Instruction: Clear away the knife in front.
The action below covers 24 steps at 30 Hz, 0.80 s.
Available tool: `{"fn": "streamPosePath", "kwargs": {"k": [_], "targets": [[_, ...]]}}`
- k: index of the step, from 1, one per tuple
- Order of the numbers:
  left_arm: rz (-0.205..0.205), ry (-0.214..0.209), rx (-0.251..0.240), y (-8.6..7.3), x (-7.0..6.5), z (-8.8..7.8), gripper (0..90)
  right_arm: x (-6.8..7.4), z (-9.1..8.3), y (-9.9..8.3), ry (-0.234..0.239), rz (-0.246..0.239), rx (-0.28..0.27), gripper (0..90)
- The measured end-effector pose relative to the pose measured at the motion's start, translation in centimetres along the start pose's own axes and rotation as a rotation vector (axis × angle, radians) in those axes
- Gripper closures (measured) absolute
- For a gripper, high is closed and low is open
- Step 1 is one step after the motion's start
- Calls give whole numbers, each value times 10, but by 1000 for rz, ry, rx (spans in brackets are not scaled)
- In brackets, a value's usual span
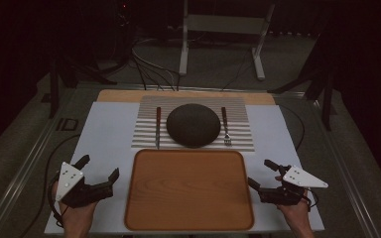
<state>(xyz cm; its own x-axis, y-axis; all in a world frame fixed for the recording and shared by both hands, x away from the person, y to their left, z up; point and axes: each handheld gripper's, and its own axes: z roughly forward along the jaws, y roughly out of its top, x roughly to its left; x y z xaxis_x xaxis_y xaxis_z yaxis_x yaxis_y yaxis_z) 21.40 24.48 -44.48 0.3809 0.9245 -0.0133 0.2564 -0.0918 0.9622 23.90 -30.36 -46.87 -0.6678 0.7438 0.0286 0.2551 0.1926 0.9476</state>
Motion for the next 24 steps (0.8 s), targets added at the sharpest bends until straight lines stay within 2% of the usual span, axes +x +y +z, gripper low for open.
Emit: {"fn": "streamPosePath", "kwargs": {"k": [7, 12, 15, 18, 24], "targets": [[5, 1, 3, 0, -2, 0, 3, -2, -1, 0, -9, 4, -11, 112], [-6, 8, 5, 2, -2, 0, 2, -4, 1, 0, -13, 5, -8, 112], [-16, 9, -2, 5, 0, 1, 2, -4, 2, -1, -17, 5, -7, 113], [-16, 13, 13, 8, 1, 3, 2, -5, 3, -1, -20, 11, -9, 113], [-18, -1, 20, 16, -1, 9, 2, -6, 2, -2, -29, 16, -12, 113]]}}
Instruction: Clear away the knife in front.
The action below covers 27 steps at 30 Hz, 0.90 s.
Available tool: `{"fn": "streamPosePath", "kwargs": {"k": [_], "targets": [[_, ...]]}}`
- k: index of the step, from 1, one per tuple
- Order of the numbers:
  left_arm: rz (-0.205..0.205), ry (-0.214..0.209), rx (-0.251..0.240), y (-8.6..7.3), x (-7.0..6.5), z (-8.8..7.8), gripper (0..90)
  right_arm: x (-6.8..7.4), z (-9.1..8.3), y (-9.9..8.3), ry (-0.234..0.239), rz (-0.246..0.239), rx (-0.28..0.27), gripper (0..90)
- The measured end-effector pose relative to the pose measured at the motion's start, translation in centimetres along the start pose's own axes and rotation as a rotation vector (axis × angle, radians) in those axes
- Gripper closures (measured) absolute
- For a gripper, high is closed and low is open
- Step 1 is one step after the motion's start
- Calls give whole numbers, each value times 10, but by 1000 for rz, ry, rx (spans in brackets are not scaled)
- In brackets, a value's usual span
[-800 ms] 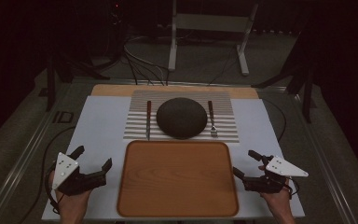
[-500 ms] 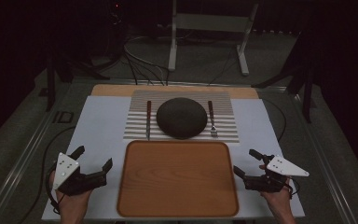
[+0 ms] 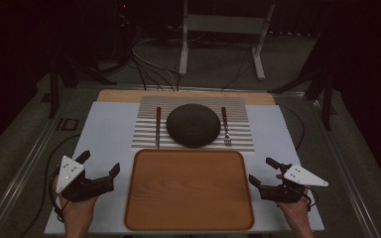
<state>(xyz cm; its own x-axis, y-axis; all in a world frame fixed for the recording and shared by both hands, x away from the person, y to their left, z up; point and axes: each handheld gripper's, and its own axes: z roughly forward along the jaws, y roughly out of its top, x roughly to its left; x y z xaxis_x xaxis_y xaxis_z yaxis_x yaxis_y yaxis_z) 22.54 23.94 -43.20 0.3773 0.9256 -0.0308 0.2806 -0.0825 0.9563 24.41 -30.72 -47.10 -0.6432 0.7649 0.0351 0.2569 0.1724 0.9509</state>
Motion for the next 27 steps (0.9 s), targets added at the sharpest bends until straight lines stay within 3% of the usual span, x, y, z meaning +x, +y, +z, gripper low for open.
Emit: {"fn": "streamPosePath", "kwargs": {"k": [9, 15, 27], "targets": [[3, -24, 11, 11, -6, 14, 2, 0, 1, 0, -5, -4, 8, 113], [-17, -22, -3, 18, -9, 22, 2, 0, 1, 0, -6, -1, 5, 113], [-8, -15, 9, 26, -13, 40, 2, 0, 0, 0, -9, -2, 2, 112]]}}
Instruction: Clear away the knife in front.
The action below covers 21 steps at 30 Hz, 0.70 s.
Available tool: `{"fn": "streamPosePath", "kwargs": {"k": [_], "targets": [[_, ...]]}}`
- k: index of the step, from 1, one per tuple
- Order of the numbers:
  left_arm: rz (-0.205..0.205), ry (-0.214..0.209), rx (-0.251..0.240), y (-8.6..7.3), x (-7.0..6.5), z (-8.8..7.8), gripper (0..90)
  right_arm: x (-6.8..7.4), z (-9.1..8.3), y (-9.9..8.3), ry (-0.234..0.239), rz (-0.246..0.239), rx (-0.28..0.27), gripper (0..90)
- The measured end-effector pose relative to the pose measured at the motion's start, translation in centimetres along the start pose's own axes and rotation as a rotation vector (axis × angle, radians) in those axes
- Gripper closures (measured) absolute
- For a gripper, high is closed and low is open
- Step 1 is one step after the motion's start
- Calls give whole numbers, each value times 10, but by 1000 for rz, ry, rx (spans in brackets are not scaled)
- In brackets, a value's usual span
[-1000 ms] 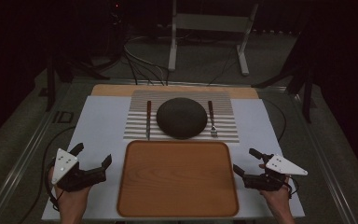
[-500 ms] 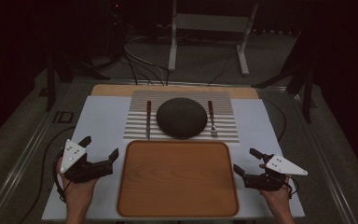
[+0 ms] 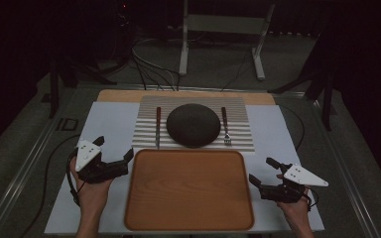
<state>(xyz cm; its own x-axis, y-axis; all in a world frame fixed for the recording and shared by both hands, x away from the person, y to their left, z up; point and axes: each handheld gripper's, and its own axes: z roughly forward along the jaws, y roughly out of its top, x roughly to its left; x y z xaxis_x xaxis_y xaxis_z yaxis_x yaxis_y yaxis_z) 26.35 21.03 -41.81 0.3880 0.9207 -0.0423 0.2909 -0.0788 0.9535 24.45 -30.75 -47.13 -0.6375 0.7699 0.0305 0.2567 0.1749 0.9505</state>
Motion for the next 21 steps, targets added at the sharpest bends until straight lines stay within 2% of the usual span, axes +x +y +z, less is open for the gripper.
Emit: {"fn": "streamPosePath", "kwargs": {"k": [12, 21], "targets": [[13, 21, 4, 8, 3, 15, 2, 0, 0, 0, -2, 0, 3, 112], [5, 30, 1, 13, 6, 25, 2, 0, 1, 0, 3, -1, 8, 112]]}}
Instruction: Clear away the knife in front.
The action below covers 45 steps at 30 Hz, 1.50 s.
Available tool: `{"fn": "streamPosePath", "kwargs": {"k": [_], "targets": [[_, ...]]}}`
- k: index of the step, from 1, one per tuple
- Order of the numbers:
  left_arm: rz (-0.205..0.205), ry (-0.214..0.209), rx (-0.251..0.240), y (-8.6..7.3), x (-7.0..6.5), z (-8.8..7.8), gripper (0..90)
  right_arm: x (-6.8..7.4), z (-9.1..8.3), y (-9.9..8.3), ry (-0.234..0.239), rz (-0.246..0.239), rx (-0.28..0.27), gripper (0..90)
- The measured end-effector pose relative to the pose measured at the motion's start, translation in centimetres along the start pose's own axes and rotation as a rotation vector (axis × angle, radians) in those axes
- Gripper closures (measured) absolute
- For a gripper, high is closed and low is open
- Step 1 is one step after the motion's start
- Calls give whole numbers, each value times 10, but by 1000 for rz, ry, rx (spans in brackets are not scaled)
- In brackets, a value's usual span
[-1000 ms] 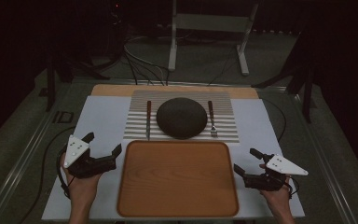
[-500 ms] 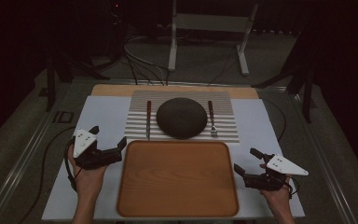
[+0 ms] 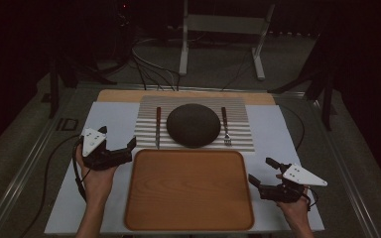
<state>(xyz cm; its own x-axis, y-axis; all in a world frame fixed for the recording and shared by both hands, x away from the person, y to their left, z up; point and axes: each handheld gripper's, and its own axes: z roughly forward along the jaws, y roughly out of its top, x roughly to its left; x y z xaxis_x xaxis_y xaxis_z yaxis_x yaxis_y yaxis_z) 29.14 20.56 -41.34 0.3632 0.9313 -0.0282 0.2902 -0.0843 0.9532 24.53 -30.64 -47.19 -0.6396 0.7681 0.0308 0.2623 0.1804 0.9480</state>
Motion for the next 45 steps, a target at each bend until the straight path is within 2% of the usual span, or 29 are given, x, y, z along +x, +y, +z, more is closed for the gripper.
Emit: {"fn": "streamPosePath", "kwargs": {"k": [24, 45], "targets": [[-21, 31, 17, 14, 8, 30, 2, 0, 0, 0, -3, -4, 4, 109], [-20, 21, 48, 17, 7, 58, 2, 1, 1, 0, 5, -13, 14, 110]]}}
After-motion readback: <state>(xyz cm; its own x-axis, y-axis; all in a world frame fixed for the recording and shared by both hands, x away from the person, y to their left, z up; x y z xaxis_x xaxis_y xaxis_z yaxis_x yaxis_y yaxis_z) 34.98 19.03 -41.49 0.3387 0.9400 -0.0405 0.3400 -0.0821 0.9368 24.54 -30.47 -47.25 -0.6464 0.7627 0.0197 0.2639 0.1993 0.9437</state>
